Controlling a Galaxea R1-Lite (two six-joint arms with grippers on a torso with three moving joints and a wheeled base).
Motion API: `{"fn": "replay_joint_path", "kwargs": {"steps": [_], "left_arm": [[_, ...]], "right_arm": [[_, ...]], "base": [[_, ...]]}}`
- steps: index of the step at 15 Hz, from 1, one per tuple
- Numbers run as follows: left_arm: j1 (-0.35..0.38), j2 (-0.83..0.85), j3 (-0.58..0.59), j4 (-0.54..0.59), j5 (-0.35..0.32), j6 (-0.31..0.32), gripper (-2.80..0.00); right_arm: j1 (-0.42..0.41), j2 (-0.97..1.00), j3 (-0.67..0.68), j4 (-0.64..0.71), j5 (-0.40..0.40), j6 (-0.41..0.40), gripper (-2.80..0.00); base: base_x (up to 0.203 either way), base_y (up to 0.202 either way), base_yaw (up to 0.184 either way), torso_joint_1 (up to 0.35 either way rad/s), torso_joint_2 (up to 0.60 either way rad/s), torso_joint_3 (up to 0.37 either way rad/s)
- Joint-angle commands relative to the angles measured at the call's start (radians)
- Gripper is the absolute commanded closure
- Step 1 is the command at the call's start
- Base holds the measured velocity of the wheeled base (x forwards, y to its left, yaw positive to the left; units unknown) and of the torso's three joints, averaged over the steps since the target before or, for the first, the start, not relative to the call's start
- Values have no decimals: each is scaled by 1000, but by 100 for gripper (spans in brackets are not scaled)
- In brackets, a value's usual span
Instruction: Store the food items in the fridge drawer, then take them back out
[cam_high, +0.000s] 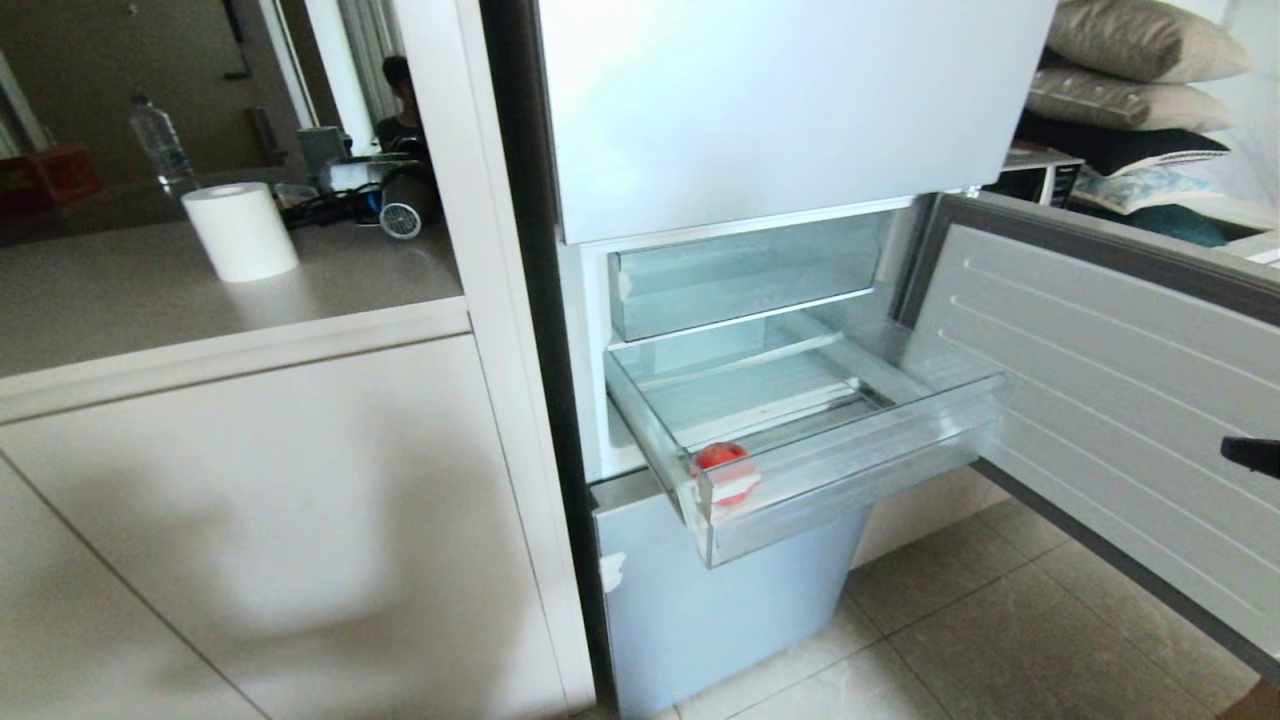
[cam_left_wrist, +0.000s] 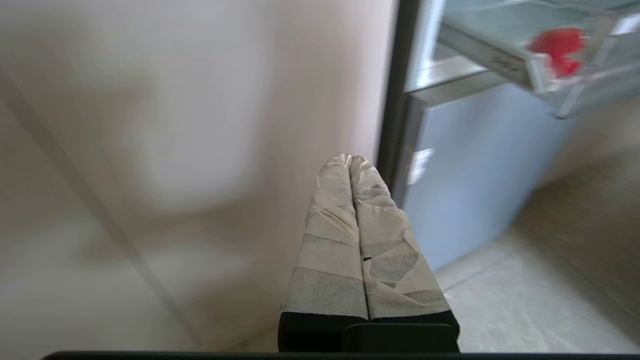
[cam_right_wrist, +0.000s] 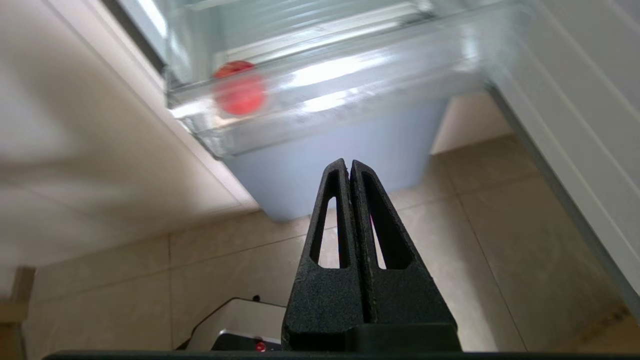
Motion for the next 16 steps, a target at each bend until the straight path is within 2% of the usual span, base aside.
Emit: {"fn": "replay_joint_path", "kwargs": {"steps": [1,5,10,13,16], "left_arm": [[1,2,0,0,0,0,0],[1,2,0,0,0,0,0],[0,2,0,0,0,0,0],[1,2,0,0,0,0,0],[0,2,0,0,0,0,0]], "right_arm": [[1,6,3,2,2,2,0],[-5,22,23,-1,2,10,0],[-96,98,35,-4,5,11,0],[-130,258,-10,-1,0,8,0],[-171,491,-135,13,-1,0,0]], "base": [[4,-9,161,-1,1,2],[3,-7,175,0,1,2],[2,-6,142,4,1,4],[0,0,0,0,0,0],[0,0,0,0,0,0]]}}
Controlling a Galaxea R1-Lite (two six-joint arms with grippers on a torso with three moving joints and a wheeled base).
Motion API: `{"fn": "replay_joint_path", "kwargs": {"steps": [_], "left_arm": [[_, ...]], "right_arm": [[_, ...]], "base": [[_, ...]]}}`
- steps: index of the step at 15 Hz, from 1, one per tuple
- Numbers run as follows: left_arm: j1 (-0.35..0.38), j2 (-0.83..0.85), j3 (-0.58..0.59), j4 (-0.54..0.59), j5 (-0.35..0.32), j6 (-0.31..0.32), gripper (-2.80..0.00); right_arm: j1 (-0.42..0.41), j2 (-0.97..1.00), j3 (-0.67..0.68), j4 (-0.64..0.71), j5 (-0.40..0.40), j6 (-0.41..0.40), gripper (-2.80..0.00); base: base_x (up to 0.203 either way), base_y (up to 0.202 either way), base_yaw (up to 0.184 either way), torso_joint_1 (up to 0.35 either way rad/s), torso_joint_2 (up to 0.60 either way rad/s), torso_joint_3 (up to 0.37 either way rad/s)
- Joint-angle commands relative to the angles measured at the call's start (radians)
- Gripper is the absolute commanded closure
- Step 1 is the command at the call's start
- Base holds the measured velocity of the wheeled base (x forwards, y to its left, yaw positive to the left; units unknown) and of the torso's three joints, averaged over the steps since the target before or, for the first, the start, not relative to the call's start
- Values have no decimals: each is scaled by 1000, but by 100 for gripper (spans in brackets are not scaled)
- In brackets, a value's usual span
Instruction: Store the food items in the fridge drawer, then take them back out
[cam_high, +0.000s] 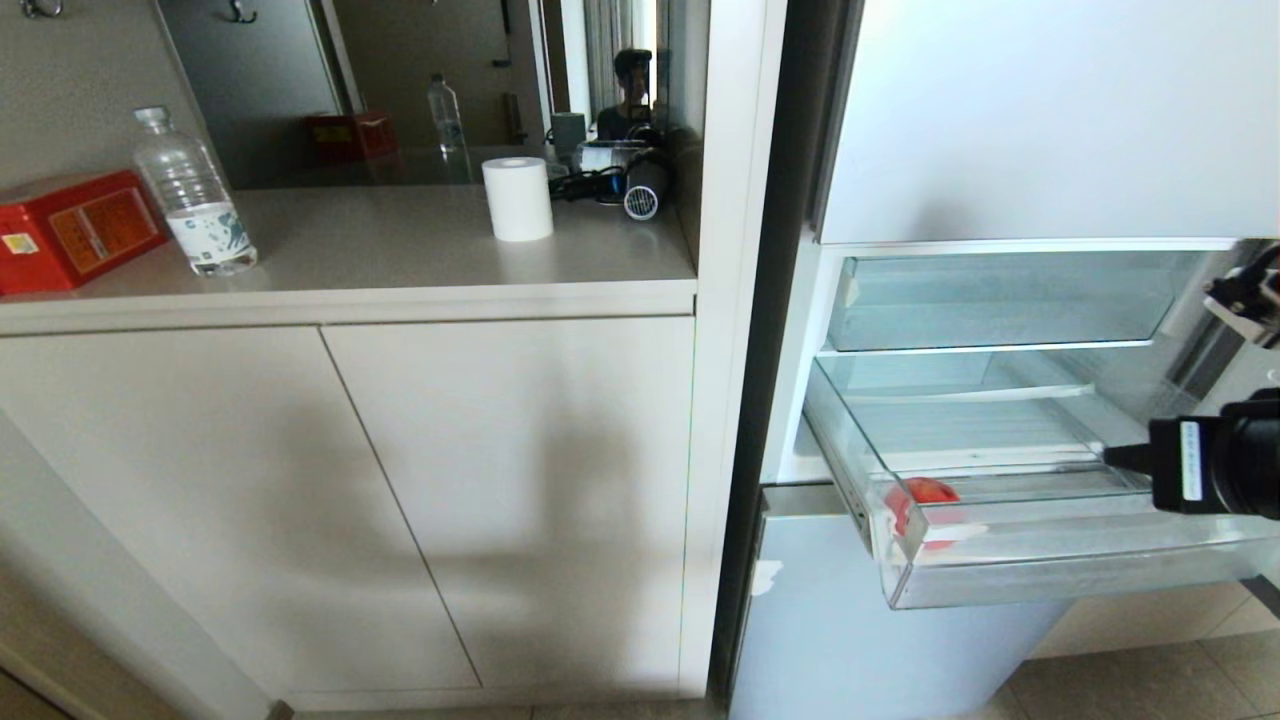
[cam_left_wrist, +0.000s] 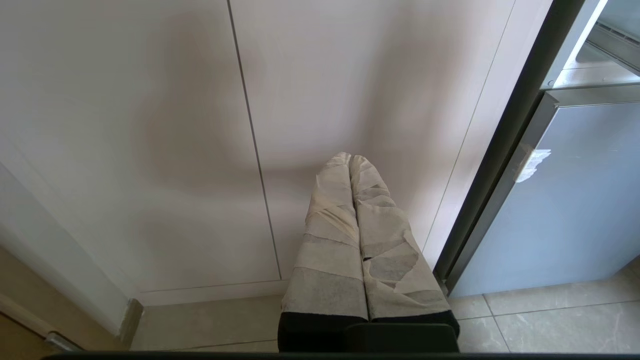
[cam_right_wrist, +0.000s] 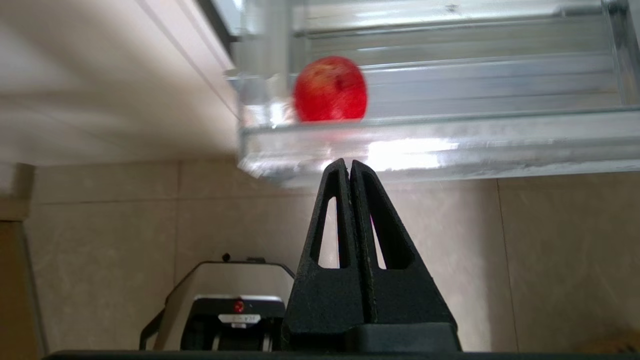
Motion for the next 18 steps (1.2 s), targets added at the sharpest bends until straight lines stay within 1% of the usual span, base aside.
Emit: {"fn": "replay_joint_path", "kwargs": {"steps": [1,4,8,11,14,17,18], "left_arm": [[1,2,0,0,0,0,0],[1,2,0,0,0,0,0],[1,2,0,0,0,0,0],[0,2,0,0,0,0,0],[0,2,0,0,0,0,0],[1,2,0,0,0,0,0],[0,2,0,0,0,0,0]], "right_arm": [[-21,238,-128,30,0,-6,0],[-30,438,-333,91,1,-22,0],[-39,616,-547,186,6,-51,0],[-45,652,-562,226,10,-55,0],[-49,664,-542,228,36,-55,0],[-49,694,-541,228,40,-64,0],[-49,702,-540,228,40,-76,-280]], "base": [[0,0,0,0,0,0],[0,0,0,0,0,0],[0,0,0,0,0,0],[0,0,0,0,0,0],[0,0,0,0,0,0],[0,0,0,0,0,0],[0,0,0,0,0,0]]}}
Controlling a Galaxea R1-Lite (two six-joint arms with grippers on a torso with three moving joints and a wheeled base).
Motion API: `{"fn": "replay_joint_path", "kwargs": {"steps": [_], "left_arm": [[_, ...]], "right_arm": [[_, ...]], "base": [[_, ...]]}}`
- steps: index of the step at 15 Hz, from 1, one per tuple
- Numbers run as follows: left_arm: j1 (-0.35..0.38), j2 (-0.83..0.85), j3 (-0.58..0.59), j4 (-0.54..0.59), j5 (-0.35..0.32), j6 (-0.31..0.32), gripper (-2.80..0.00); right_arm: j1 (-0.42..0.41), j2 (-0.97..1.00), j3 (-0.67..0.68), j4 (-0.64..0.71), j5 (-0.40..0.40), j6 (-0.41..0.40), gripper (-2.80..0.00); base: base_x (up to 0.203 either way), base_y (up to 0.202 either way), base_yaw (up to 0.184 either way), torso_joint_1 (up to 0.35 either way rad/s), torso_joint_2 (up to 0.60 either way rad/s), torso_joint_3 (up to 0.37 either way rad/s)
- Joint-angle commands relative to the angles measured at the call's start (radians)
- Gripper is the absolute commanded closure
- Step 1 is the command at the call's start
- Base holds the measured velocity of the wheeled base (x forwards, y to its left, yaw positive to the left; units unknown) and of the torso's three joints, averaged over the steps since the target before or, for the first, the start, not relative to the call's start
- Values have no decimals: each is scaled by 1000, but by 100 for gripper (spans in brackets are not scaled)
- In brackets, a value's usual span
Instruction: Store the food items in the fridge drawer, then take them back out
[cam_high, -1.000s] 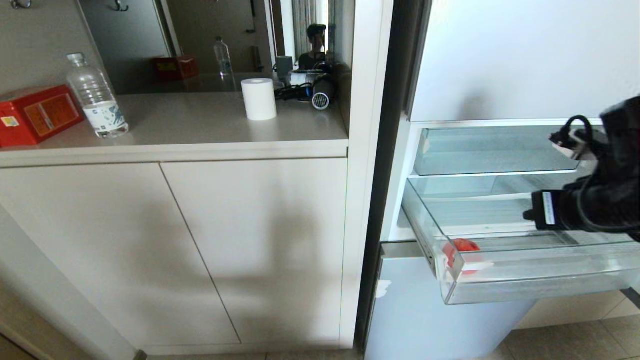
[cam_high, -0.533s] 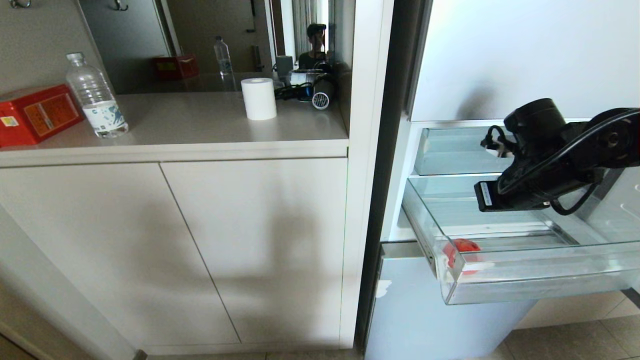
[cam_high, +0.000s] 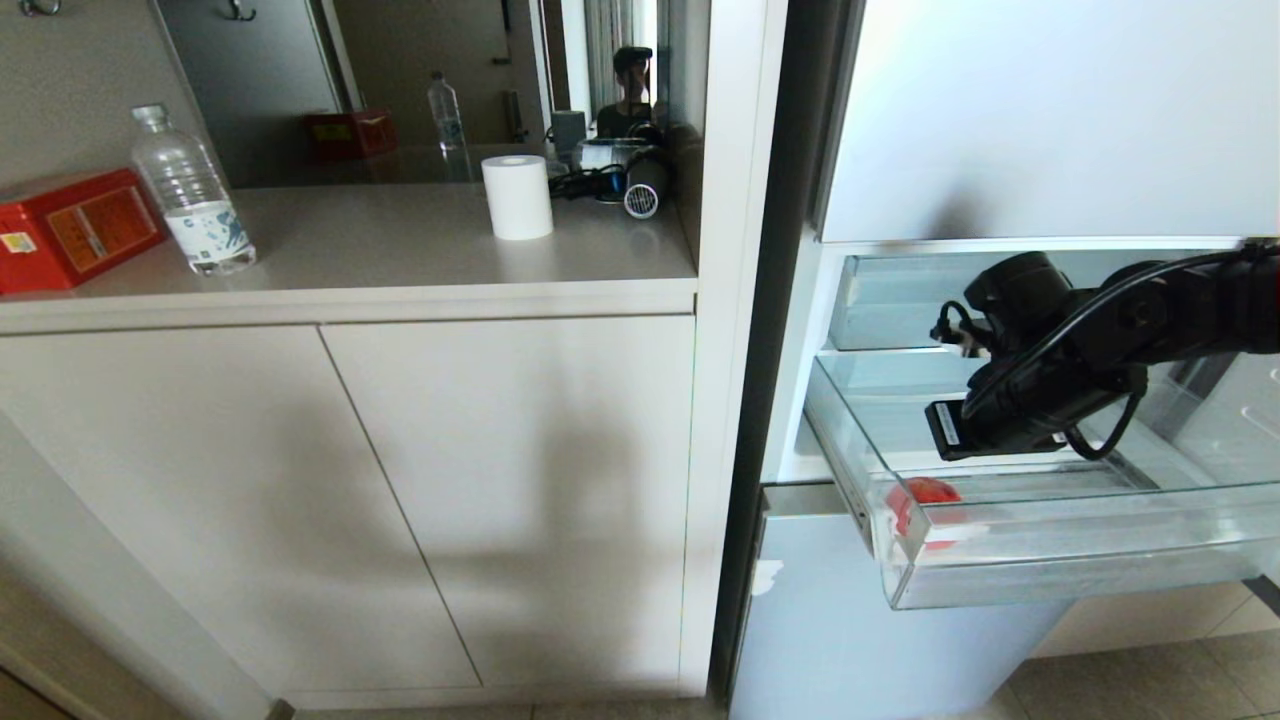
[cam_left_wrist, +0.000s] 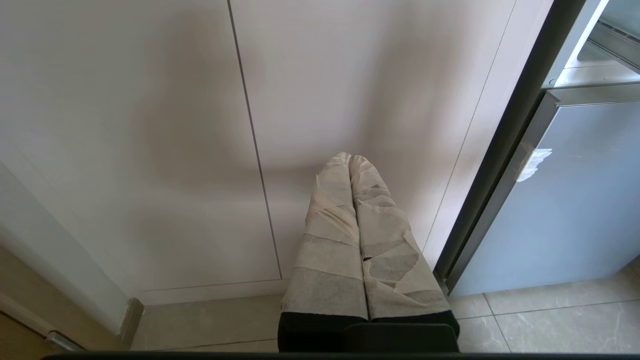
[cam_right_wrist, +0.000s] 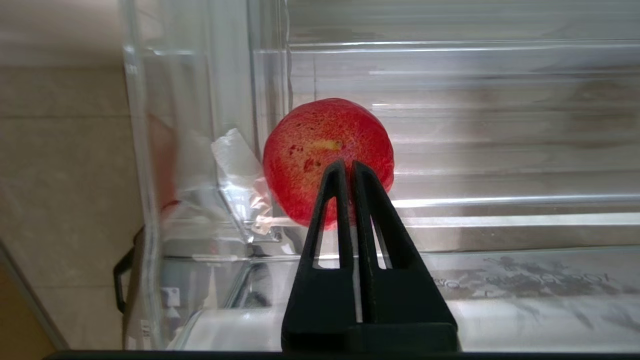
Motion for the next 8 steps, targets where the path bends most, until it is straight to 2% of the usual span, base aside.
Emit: {"fn": "replay_joint_path", "kwargs": {"steps": [1,8], "left_arm": [[1,2,0,0,0,0,0],[1,2,0,0,0,0,0]], "right_arm": [[0,24,-2,3,0,-11,-280],[-3,74,-30,14,0,-25,-280]], "base": [[0,0,0,0,0,0],[0,0,0,0,0,0]]}}
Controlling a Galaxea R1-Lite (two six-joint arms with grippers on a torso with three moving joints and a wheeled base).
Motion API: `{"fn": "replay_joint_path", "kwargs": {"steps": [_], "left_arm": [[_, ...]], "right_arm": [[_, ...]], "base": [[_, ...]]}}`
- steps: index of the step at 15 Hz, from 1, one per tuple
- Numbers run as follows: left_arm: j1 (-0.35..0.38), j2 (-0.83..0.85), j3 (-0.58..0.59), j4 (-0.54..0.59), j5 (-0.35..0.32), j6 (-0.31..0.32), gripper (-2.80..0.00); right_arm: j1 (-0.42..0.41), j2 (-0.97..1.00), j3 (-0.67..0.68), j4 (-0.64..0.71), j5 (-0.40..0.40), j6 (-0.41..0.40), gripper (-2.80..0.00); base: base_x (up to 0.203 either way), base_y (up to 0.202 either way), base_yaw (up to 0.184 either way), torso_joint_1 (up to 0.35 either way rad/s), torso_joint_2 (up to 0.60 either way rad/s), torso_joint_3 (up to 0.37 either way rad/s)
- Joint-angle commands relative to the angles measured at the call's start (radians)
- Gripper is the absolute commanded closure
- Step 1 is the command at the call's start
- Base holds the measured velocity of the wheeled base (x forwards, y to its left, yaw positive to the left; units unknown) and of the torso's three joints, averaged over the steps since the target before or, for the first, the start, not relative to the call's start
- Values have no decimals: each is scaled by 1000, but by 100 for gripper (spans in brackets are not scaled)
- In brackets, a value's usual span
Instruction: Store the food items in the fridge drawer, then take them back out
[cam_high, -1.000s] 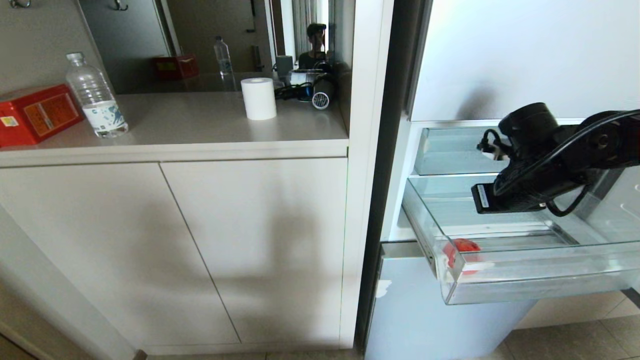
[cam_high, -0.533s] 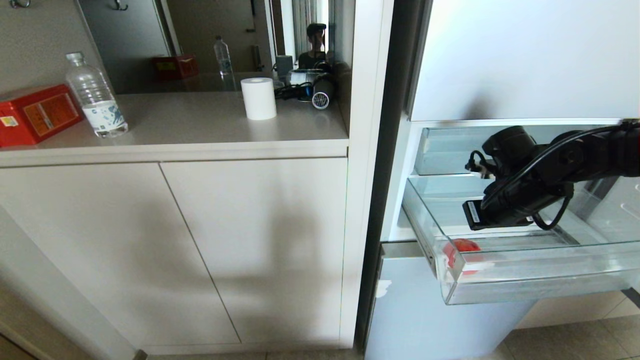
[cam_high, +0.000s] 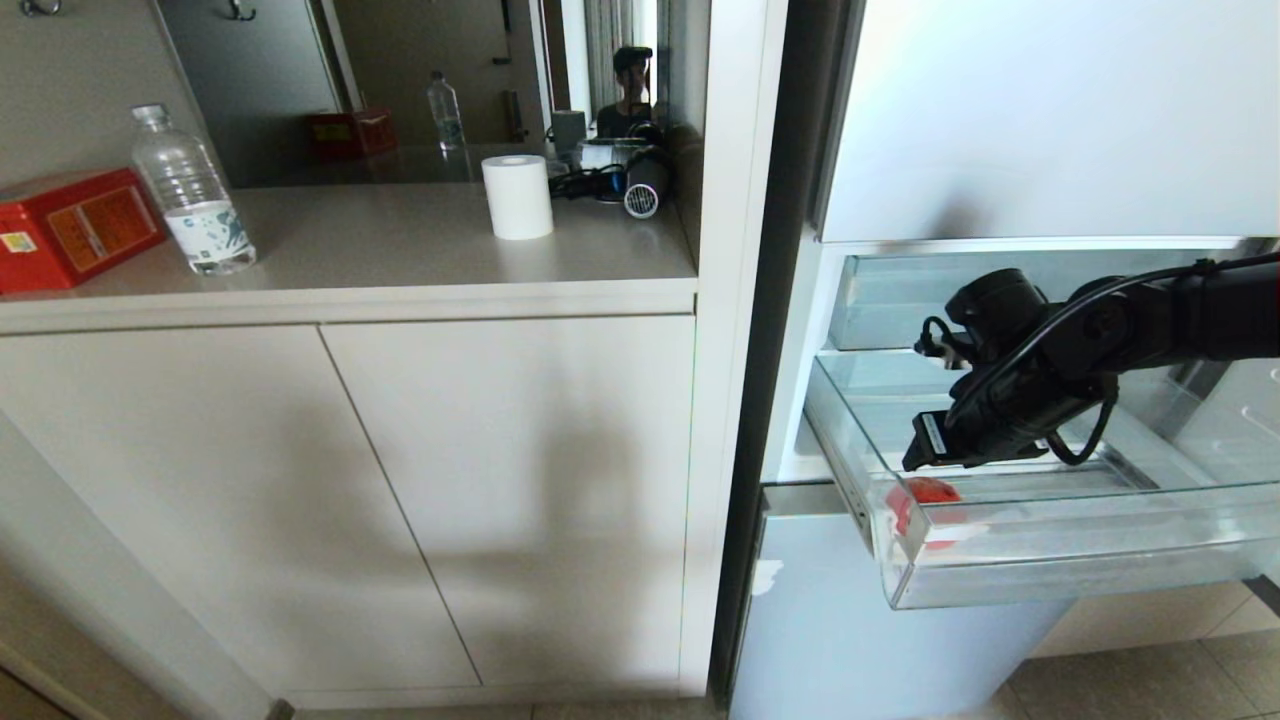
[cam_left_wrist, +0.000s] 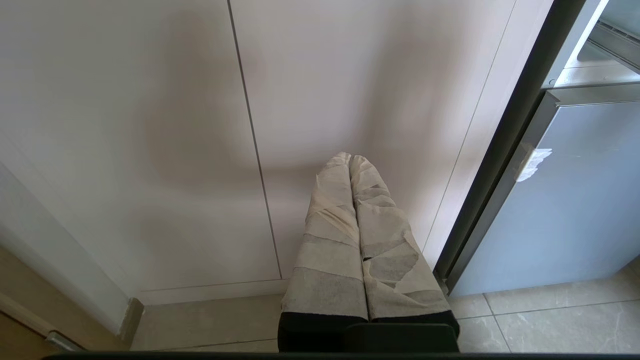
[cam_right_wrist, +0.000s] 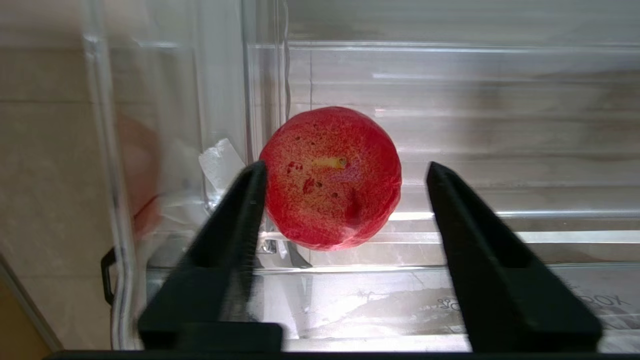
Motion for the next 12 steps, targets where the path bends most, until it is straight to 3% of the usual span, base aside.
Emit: {"fn": "replay_joint_path", "kwargs": {"steps": [1,7,12], "left_arm": [[0,2,0,0,0,0,0],[0,2,0,0,0,0,0],[1,2,0,0,0,0,0]], "right_arm": [[-4,17,-1,25,3,-20,-280],[-30,44,-29,89,89,-36,-280],[-35,86,-53,118,93,-49,-280]], "base": [[0,0,0,0,0,0],[0,0,0,0,0,0],[0,0,0,0,0,0]]}}
